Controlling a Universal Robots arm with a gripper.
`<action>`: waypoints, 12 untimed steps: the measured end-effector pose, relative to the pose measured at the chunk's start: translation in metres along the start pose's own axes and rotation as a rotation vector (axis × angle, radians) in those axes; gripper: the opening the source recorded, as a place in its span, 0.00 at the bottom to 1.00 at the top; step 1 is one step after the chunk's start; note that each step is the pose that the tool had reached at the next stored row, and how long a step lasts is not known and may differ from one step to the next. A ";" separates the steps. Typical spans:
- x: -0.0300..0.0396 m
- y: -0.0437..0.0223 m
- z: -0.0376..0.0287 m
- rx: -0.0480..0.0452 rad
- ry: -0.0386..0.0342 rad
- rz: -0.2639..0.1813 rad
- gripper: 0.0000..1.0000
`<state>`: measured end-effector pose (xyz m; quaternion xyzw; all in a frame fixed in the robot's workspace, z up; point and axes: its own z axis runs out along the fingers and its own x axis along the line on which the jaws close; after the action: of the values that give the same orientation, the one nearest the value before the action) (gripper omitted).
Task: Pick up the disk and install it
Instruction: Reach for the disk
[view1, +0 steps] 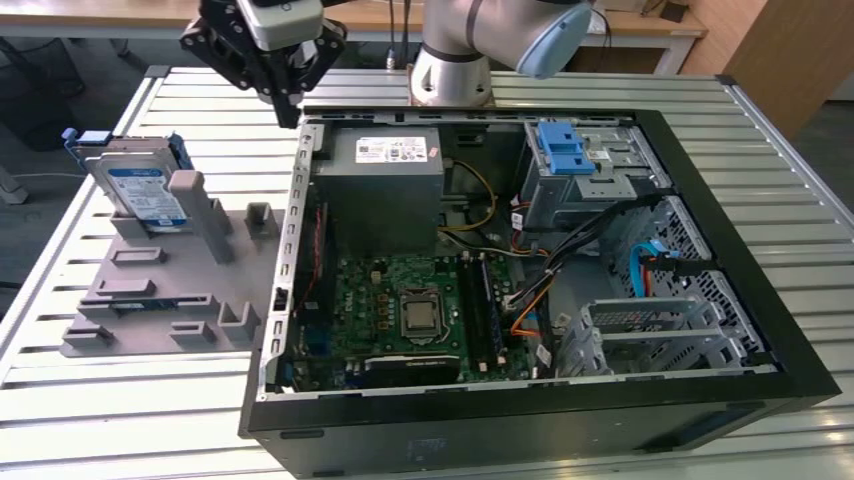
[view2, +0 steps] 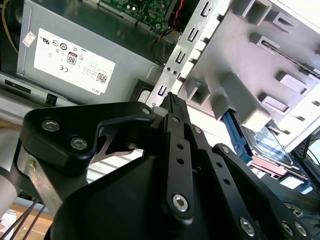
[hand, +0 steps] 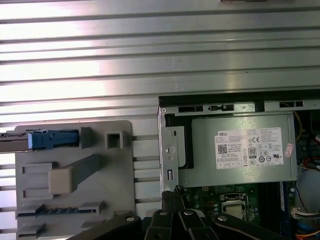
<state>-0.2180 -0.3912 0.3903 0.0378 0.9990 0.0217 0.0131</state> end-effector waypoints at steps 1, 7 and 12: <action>0.0003 0.0000 0.0000 -0.0001 0.0000 0.000 0.11; 0.0022 -0.0002 0.0001 0.0000 0.0000 0.000 0.11; 0.0043 -0.0003 0.0002 0.0000 0.0000 0.000 0.11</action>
<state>-0.2222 -0.3912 0.3900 0.0379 0.9990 0.0217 0.0131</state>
